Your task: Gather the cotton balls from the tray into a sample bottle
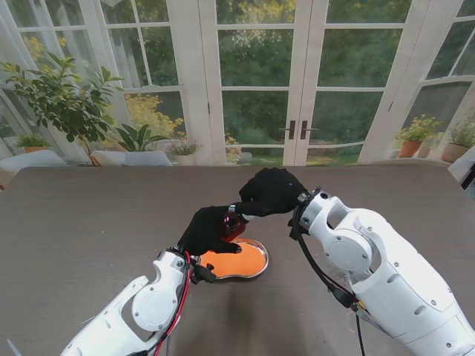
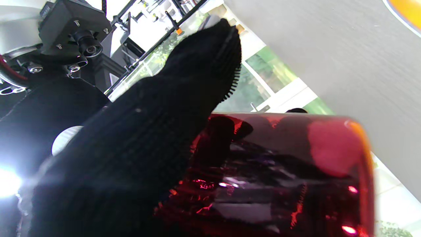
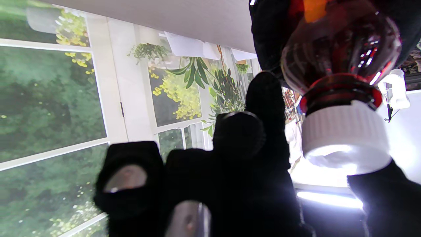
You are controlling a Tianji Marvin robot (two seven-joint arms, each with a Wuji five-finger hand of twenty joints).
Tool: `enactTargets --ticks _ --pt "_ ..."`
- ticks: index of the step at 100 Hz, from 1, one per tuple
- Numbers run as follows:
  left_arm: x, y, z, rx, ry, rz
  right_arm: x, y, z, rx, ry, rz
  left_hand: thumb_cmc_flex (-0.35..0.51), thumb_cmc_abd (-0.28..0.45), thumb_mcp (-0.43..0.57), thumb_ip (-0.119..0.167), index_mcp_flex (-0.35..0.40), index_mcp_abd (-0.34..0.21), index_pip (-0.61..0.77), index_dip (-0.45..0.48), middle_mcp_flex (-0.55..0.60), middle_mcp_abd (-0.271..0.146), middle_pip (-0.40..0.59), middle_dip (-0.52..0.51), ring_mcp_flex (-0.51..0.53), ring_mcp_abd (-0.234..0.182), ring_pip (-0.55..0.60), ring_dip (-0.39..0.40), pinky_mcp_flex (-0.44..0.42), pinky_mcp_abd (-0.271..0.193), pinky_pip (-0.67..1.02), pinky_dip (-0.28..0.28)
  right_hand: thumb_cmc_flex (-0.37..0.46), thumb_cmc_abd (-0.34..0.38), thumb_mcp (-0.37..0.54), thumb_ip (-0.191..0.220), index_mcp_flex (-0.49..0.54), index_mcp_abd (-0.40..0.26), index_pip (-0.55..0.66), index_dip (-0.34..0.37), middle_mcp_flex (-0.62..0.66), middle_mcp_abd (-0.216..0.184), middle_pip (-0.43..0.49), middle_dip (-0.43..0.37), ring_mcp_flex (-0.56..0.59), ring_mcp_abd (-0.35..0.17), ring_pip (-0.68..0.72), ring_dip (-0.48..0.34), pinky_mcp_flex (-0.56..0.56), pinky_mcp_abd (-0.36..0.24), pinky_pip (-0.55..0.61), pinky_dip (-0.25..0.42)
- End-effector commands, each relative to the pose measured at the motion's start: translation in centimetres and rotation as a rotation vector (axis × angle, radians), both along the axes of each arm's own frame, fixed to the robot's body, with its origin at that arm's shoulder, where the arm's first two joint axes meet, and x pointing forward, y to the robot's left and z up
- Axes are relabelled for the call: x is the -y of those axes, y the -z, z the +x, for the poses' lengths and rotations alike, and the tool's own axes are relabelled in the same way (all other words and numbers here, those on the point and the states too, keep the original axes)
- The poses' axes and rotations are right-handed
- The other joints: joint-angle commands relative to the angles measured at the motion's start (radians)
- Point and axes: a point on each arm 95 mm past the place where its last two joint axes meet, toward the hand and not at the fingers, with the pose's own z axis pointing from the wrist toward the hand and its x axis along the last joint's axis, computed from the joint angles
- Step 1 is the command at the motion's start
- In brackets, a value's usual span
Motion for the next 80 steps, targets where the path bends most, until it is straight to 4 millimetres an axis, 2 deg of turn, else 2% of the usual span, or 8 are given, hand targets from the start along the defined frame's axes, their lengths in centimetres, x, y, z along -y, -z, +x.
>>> enactTargets --ticks 1,23,35,43,54,59,65,80 --pt "0.4 -0.1 -0.1 -0.006 0.015 -0.006 -0.2 0.1 -0.1 -0.009 0.001 -0.001 0.062 0.806 0.093 0.011 0.076 -0.138 0.128 0.024 0.028 -0.006 0.013 0.003 0.034 0.079 0.02 0.005 -0.004 -0.02 0.027 0.003 -0.045 0.054 -0.043 0.037 -0.005 0.081 -0.019 -0.031 0.052 0.037 -0.022 -0.005 -0.001 -0.062 0.032 -0.017 -0.004 0.017 0.042 0.023" --pt "0.5 -0.1 -0.2 -0.009 0.015 -0.008 -0.1 -0.3 0.0 -0.01 0.036 0.037 0.062 0.805 0.095 0.011 0.078 -0.138 0.128 0.023 0.029 -0.006 0.013 0.003 0.036 0.079 0.021 0.005 -0.003 -0.019 0.027 0.003 -0.107 0.152 -0.133 0.051 -0.175 0.116 -0.127 -0.095 0.001 0.056 -0.136 0.002 -0.001 -0.032 -0.036 -0.051 -0.057 0.014 0.022 0.034" --pt "0.5 -0.1 -0.2 -0.008 0.013 -0.009 0.4 -0.7 0.2 -0.001 0.066 0.049 0.062 0.805 0.095 0.011 0.078 -0.138 0.128 0.023 0.028 -0.005 0.012 0.002 0.035 0.078 0.02 0.004 -0.003 -0.019 0.027 0.003 -0.1 0.143 -0.147 0.054 -0.351 0.089 -0.155 -0.11 -0.113 0.051 -0.186 0.001 0.0 -0.018 -0.143 -0.103 -0.114 0.003 -0.027 0.031" --pt "0.4 -0.2 -0.2 -0.006 0.012 -0.007 1.0 -1.0 0.4 0.001 0.091 0.081 0.062 0.806 0.095 0.012 0.078 -0.138 0.127 0.023 0.028 -0.005 0.012 0.002 0.035 0.079 0.02 0.004 -0.003 -0.019 0.027 0.003 -0.069 0.1 -0.129 0.047 -0.431 0.06 -0.143 -0.112 -0.187 0.055 -0.192 -0.002 -0.001 -0.006 -0.188 -0.126 -0.132 0.002 -0.042 0.034" --pt "0.3 -0.3 -0.2 -0.003 0.011 -0.003 2.0 -1.6 0.7 -0.009 0.108 0.129 0.062 0.805 0.095 0.011 0.077 -0.137 0.127 0.023 0.028 -0.006 0.012 0.003 0.035 0.08 0.02 0.004 -0.003 -0.019 0.027 0.003 -0.007 -0.008 -0.079 0.029 -0.491 0.002 -0.122 -0.116 -0.3 0.054 -0.177 -0.01 0.0 -0.008 -0.267 -0.164 -0.159 -0.021 -0.05 0.04" --pt "0.2 -0.3 -0.2 -0.001 0.012 -0.001 2.6 -1.8 0.7 -0.016 0.103 0.154 0.062 0.805 0.094 0.011 0.077 -0.136 0.127 0.023 0.028 -0.005 0.012 0.003 0.035 0.08 0.02 0.004 -0.003 -0.019 0.027 0.003 0.038 -0.093 -0.041 0.024 -0.481 -0.032 -0.111 -0.114 -0.343 0.055 -0.163 -0.009 0.0 -0.011 -0.295 -0.177 -0.17 -0.029 -0.055 0.042" --pt "0.1 -0.4 -0.2 0.0 0.011 0.001 3.2 -2.1 0.8 -0.016 0.085 0.186 0.063 0.806 0.095 0.011 0.077 -0.137 0.127 0.023 0.028 -0.005 0.012 0.002 0.035 0.08 0.02 0.004 -0.003 -0.019 0.027 0.003 0.048 -0.183 0.056 0.004 -0.479 -0.061 -0.12 -0.118 -0.378 0.048 -0.143 -0.013 0.001 -0.026 -0.324 -0.187 -0.182 -0.044 -0.071 0.04" --pt "0.0 -0.5 -0.2 0.006 0.011 0.003 4.4 -2.0 0.8 -0.007 0.036 0.248 0.063 0.807 0.094 0.012 0.078 -0.137 0.128 0.024 0.028 -0.006 0.012 0.002 0.035 0.077 0.02 0.005 -0.003 -0.019 0.027 0.003 0.094 -0.493 0.309 -0.048 -0.421 -0.116 -0.132 -0.121 -0.42 0.04 -0.101 -0.003 0.003 -0.063 -0.35 -0.187 -0.188 -0.061 -0.086 0.038"
